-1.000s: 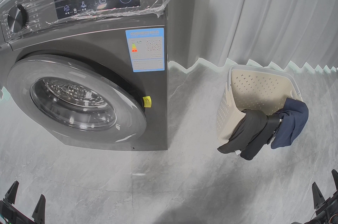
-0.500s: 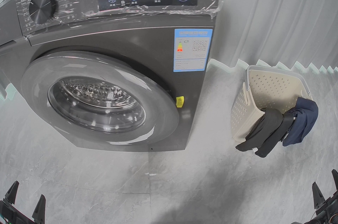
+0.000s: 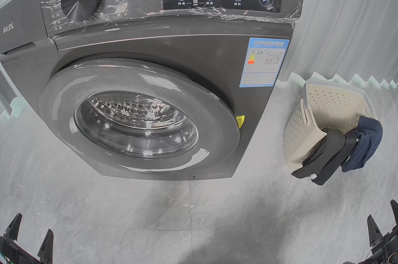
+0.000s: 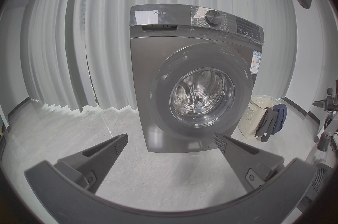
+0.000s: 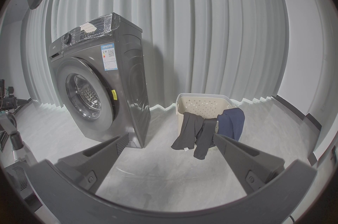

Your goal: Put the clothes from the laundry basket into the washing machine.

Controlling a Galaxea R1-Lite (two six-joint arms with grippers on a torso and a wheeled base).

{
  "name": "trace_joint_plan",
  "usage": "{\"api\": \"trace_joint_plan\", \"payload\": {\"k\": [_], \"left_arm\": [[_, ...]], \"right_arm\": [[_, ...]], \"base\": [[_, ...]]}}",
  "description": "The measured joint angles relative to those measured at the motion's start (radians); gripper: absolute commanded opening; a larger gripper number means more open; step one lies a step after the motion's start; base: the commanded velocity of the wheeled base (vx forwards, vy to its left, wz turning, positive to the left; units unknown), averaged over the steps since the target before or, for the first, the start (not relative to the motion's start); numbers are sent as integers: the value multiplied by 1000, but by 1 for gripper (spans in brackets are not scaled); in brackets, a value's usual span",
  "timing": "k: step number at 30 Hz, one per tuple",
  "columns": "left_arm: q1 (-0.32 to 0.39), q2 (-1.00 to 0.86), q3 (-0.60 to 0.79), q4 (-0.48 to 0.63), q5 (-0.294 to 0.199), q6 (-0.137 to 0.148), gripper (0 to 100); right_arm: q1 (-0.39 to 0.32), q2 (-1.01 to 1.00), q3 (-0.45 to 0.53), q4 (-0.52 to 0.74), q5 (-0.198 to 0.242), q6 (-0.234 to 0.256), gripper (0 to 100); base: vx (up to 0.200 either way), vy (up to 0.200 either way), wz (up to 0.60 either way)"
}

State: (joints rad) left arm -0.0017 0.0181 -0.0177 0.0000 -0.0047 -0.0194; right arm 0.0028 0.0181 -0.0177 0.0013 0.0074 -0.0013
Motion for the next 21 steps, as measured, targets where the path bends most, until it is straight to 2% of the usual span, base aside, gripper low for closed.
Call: {"api": "trace_joint_plan", "payload": {"k": [6,21], "left_arm": [[1,0,0,0,0,0,100],[0,0,0,0,0,1,100]], "right_arm": [[0,0,0,1,0,0,100],[0,0,0,0,0,0,100]], "base": [[0,200,0],[0,0,0]]}}
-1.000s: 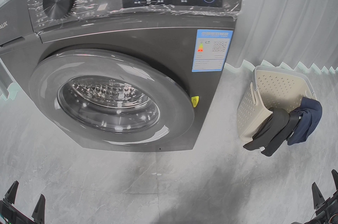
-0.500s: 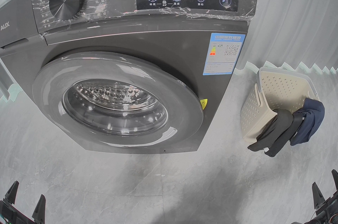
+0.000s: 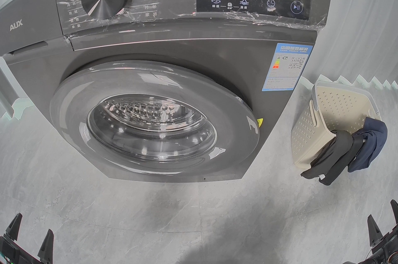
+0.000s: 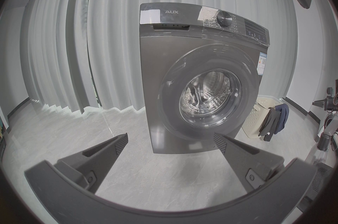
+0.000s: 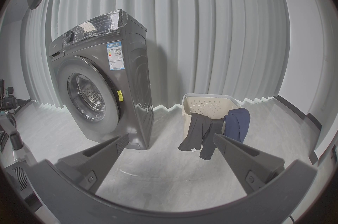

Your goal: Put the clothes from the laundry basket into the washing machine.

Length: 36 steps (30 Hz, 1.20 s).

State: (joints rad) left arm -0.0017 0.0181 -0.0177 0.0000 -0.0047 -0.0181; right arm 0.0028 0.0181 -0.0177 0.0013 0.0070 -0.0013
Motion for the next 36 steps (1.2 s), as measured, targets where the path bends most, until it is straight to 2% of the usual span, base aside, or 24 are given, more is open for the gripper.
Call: {"api": "trace_joint_plan", "payload": {"k": [24,36], "left_arm": [[0,0,0,0,0,0,100],[0,0,0,0,0,0,100]], "right_arm": [[0,0,0,0,0,0,100],[0,0,0,0,0,0,100]], "base": [[0,0,0],[0,200,0]]}}
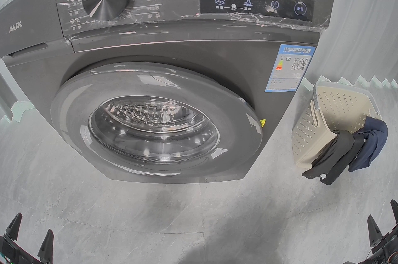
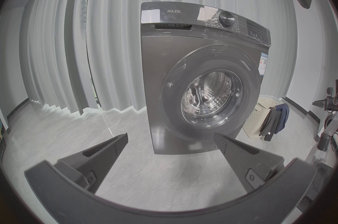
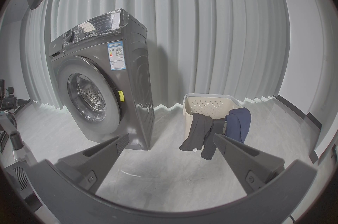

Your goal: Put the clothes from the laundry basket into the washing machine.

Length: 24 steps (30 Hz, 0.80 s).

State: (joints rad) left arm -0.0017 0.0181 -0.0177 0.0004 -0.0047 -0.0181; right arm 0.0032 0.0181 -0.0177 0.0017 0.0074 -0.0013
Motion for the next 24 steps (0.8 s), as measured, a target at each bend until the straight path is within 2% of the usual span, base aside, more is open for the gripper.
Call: {"api": "trace_joint_plan", "payload": {"k": [24], "left_arm": [[0,0,0,0,0,0,100]], "right_arm": [[-1,0,0,0,0,0,100]], "base": [[0,0,0]]}}
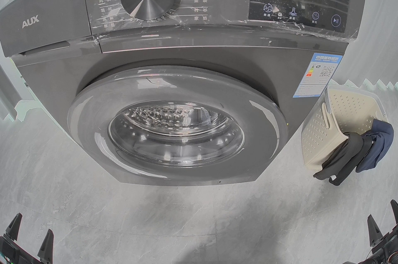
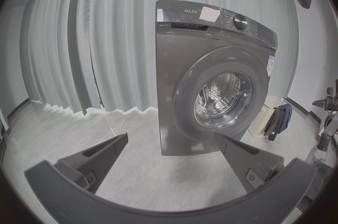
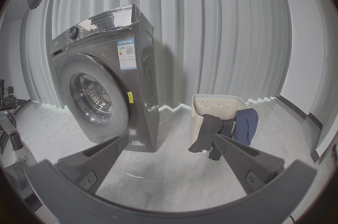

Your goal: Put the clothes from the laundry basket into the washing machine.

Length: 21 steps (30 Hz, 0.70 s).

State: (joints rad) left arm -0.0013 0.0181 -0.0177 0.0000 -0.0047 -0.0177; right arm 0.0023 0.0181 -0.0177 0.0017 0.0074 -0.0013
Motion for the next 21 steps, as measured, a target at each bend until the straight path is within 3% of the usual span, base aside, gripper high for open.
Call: {"api": "trace_joint_plan", "payload": {"k": [18,21], "left_arm": [[0,0,0,0,0,2,100],[0,0,0,0,-1,2,100]], "right_arm": [[-2,0,0,0,-4,-2,100],[-2,0,0,0,-2,-1,100]], "base": [[0,0,0],[0,200,0]]}}
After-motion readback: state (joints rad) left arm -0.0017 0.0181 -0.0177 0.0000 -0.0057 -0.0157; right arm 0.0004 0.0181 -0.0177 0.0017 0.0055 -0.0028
